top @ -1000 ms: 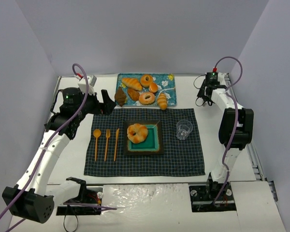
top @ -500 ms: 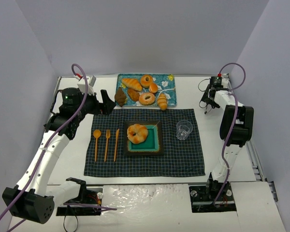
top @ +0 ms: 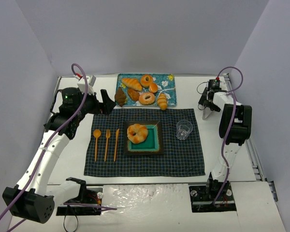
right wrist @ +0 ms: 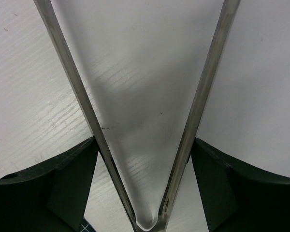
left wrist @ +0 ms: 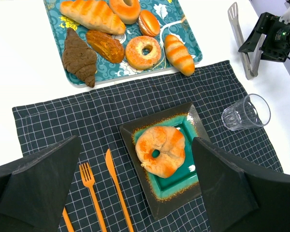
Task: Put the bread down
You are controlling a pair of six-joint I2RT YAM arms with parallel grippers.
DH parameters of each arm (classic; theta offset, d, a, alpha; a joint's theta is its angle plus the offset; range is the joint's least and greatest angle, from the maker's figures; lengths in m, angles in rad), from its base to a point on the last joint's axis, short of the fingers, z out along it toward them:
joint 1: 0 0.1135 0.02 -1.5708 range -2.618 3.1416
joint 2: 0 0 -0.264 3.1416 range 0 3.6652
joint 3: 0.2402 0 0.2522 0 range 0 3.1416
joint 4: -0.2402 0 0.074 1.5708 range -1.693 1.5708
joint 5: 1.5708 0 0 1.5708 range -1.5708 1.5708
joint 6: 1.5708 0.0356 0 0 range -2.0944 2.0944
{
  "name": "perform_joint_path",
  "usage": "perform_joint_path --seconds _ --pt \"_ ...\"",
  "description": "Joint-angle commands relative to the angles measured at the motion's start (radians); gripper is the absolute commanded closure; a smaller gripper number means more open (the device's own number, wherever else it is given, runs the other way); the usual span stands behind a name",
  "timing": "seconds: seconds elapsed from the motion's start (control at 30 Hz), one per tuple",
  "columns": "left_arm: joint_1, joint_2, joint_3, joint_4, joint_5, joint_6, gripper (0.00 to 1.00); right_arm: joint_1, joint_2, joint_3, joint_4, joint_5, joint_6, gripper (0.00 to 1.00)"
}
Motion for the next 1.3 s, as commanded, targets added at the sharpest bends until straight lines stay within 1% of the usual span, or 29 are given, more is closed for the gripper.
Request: perform_joint_path --seconds 0.0,0.33,0.57,0.63,0.73,0.87,0.9,1.03,1.13,1.27 --pt "0.008 -0.009 0.011 0.076 0.020 -0.012 0.03 0.007 -0.016 0.017 0.019 0.035 0.002 0.25" --pt "0.008 -0.007 0.009 0.075 0.019 -0.012 0.03 0.012 -0.074 0.018 0.001 0.057 0.003 0.23" --pt "0.008 -0.007 0.009 0.075 0.017 -0.012 0.03 0.029 -0.214 0.006 -0.005 0.044 -0.007 0.22" --pt "0.008 -0.007 0.009 0.074 0.016 -0.010 0.03 0.032 -0.231 0.007 -0.005 0.035 -0.008 0.22" --pt "0.008 -0.006 0.009 0.074 0.013 -0.009 0.03 0.041 -0.281 0.020 -0.008 -0.009 -0.008 0.21" --pt "0.008 -0.006 0.009 0.072 0.009 -0.007 0.03 0.099 -0.384 0.017 -0.006 -0.037 -0.017 0.18" --pt "0.008 -0.006 0.009 0.073 0.009 -0.007 0.03 0.119 -0.404 0.015 -0.005 -0.051 -0.018 0.18" --pt "0.008 -0.003 0.009 0.071 0.011 -0.007 0.03 0.185 -0.555 -0.045 0.079 -0.194 -0.008 0.16" --pt "0.008 -0.004 0.009 0.071 0.009 -0.007 0.03 0.253 -0.654 -0.097 0.175 -0.316 0.003 0.15" --pt "0.008 -0.012 0.004 0.075 0.002 -0.006 0.03 0.343 -0.770 -0.140 0.246 -0.429 0.010 0.09"
